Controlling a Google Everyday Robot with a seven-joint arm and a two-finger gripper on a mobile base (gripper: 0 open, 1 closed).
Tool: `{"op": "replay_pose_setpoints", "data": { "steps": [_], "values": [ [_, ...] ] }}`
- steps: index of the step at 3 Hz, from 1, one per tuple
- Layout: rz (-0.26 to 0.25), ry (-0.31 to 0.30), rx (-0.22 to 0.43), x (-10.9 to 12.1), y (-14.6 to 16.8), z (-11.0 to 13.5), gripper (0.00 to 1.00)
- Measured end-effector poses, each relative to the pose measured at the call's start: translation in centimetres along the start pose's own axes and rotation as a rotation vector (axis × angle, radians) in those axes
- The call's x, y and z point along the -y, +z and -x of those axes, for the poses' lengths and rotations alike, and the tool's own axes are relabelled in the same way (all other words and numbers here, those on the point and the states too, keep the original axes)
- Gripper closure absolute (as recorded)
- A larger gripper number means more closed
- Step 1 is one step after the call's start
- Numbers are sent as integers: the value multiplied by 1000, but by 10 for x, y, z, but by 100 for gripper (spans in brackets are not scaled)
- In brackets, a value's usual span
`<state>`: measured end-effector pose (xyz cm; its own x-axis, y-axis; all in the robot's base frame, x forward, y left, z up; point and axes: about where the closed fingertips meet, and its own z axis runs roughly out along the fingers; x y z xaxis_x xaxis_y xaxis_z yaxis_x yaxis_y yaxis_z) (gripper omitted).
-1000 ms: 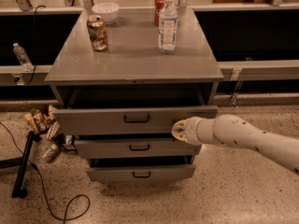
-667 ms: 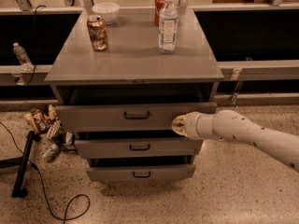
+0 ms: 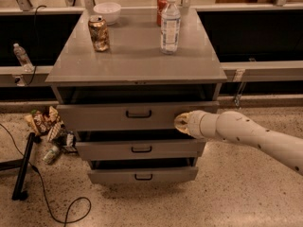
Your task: Close top drawer
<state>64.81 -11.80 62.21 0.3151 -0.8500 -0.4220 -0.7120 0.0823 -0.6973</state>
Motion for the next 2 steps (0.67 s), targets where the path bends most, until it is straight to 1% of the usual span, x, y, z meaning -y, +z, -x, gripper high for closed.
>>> {"op": "replay_pose_setpoints", "data": {
  "steps": [1, 2],
  "values": [
    [1, 56, 15, 0, -27, 7, 100],
    [82, 141, 27, -7, -60, 16, 100]
  ]
}}
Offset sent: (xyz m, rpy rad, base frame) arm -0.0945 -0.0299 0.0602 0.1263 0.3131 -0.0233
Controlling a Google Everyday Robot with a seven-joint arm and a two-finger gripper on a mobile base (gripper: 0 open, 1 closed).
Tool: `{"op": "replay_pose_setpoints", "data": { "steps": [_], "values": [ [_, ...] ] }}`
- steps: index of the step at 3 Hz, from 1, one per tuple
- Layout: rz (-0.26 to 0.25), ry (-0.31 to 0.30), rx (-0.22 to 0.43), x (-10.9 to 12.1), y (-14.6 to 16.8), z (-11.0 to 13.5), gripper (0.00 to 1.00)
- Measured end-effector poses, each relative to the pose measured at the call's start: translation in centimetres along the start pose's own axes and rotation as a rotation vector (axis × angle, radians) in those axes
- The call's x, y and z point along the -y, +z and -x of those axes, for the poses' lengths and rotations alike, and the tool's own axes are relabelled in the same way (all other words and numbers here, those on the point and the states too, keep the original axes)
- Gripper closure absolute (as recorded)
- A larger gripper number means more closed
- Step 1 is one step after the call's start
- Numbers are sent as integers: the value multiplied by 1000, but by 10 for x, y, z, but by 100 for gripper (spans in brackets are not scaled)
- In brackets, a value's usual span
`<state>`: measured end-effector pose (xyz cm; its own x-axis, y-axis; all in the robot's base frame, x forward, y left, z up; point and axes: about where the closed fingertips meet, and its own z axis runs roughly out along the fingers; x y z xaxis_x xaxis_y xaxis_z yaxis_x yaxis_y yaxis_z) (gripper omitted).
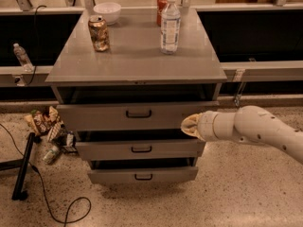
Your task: Close top drawer
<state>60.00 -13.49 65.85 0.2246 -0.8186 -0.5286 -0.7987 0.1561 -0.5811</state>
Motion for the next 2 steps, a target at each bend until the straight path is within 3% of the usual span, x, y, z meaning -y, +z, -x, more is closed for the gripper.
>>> {"op": "replay_pose_setpoints", "data": {
  "steps": [1, 2],
  "values": [
    [53, 138, 75, 1, -60, 25, 98],
    [70, 127, 78, -5, -54, 27, 76]
  ]
}}
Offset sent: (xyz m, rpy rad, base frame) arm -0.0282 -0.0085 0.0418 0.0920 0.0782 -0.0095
